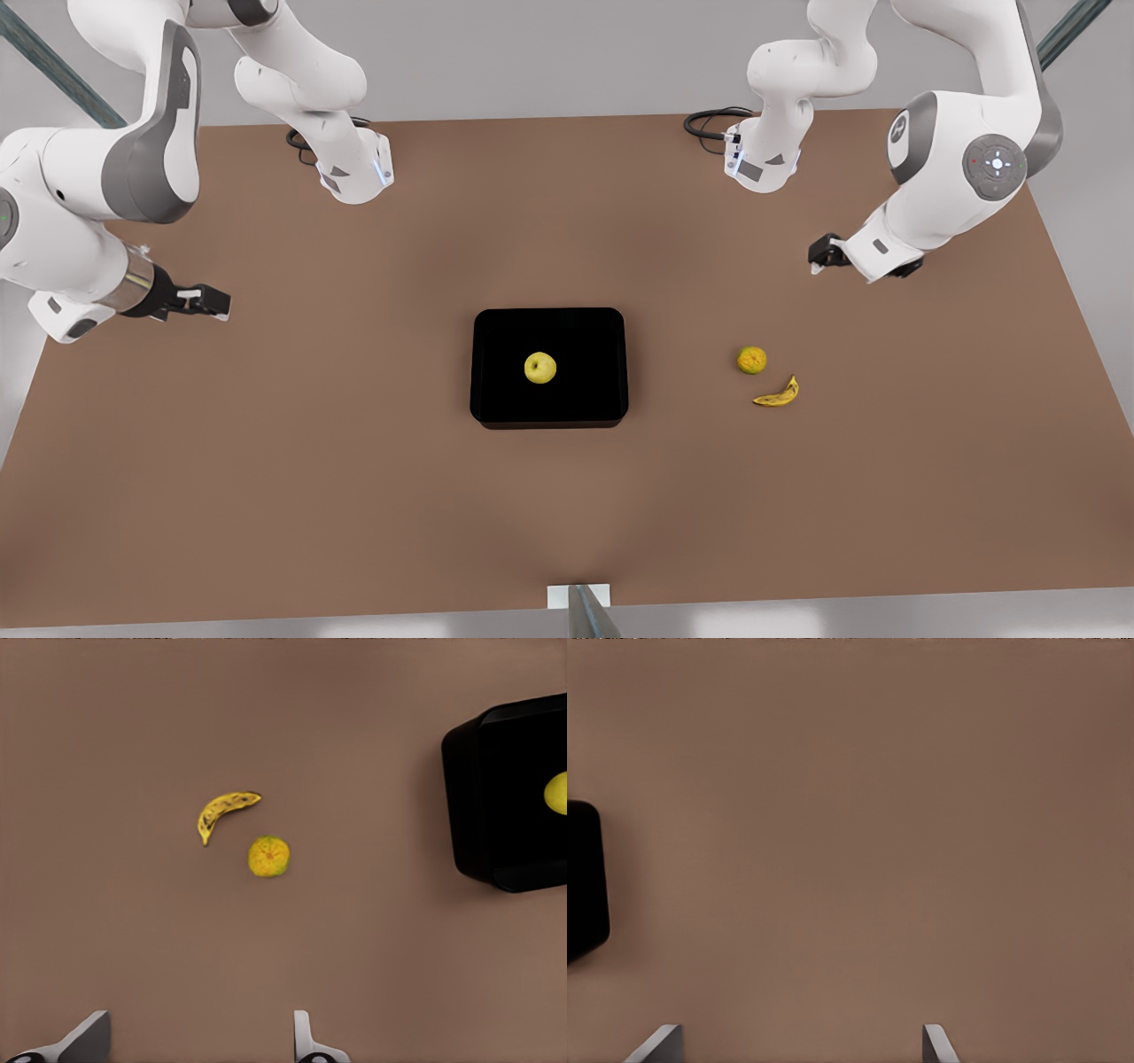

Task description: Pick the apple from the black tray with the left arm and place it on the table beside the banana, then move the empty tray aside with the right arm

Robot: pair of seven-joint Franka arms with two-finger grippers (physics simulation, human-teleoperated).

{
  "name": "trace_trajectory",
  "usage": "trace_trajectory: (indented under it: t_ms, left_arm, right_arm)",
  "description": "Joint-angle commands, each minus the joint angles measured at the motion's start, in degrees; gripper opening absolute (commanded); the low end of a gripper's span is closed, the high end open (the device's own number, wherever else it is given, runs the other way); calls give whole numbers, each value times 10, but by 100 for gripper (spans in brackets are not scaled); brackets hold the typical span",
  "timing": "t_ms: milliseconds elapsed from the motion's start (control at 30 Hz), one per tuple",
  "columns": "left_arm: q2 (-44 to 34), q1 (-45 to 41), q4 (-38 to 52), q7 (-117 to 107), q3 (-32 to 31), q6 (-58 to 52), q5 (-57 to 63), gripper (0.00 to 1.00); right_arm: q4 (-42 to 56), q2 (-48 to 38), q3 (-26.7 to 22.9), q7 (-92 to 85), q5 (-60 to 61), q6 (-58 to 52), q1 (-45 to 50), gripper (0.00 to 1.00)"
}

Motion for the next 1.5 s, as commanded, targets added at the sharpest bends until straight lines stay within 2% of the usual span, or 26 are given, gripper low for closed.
trace_trajectory:
  t_ms: [0, 67, 100, 133, 233, 267, 300, 367, 400, 533, 600, 667, 833, 900, 1033, 1100, 1200, 1467]
  left_arm:
    - [0, -12, 0, 21, 0, 16, 0, 100]
    - [23, -20, 34, 22, -1, 12, -1, 100]
    - [61, -40, 86, 23, -11, 12, -37, 100]
    - [103, -104, 172, 21, -21, 12, -48, 100]
    - [227, -255, 326, 20, -22, 24, -44, 100]
    - [246, -280, 351, 20, -21, 25, -44, 100]
    - [265, -320, 354, 23, -21, 82, -43, 100]
    - [297, -375, 354, 24, -21, 126, -25, 100]
    - [307, -408, 349, 22, -22, 137, 25, 100]
    - [371, -453, 351, -212, -15, 182, -17, 100]
    - [407, -455, 354, -176, -16, 218, 19, 100]
    - [440, -455, 374, -168, -16, 209, 55, 100]
    - [531, -455, 476, -170, -8, 215, 107, 100]
    - [535, -448, 481, -172, 14, 205, 129, 100]
    - [553, -416, 479, -188, 12, 200, 126, 100]
    - [555, -408, 473, -324, 11, 195, 72, 100]
    - [569, -411, 472, -459, 11, 201, 54, 100]
    - [598, -416, 469, -547, 11, 222, 42, 100]
  right_arm:
    - [1, -1, 0, -5, 1, 10, -1, 100]
    - [4, 0, -14, -5, 4, 15, -3, 100]
    - [5, 0, -14, -4, 4, 15, -10, 100]
    - [5, -2, -13, 1, 4, 15, -10, 100]
    - [5, -6, -9, 23, 2, 11, -9, 100]
    - [5, -6, -9, 22, 2, 11, -9, 100]
    - [3, -5, -7, 20, 0, 10, -4, 100]
    - [-1, -3, -6, 15, 0, 7, -3, 100]
    - [-1, 6, -2, 19, 0, 8, 11, 100]
    - [1, 35, -3, 12, -1, 18, 33, 100]
    - [2, 53, 6, 5, 1, 29, 35, 100]
    - [5, 77, 41, 9, 4, 56, 35, 100]
    - [3, 99, 45, 11, 5, 64, 29, 100]
    - [3, 99, 45, 13, 7, 64, 28, 100]
    - [2, 100, 44, 14, 7, 64, 28, 100]
    - [2, 100, 44, 13, 5, 64, 20, 100]
    - [2, 99, 44, 19, 6, 64, 21, 100]
    - [3, 97, 45, 30, 4, 58, 21, 100]
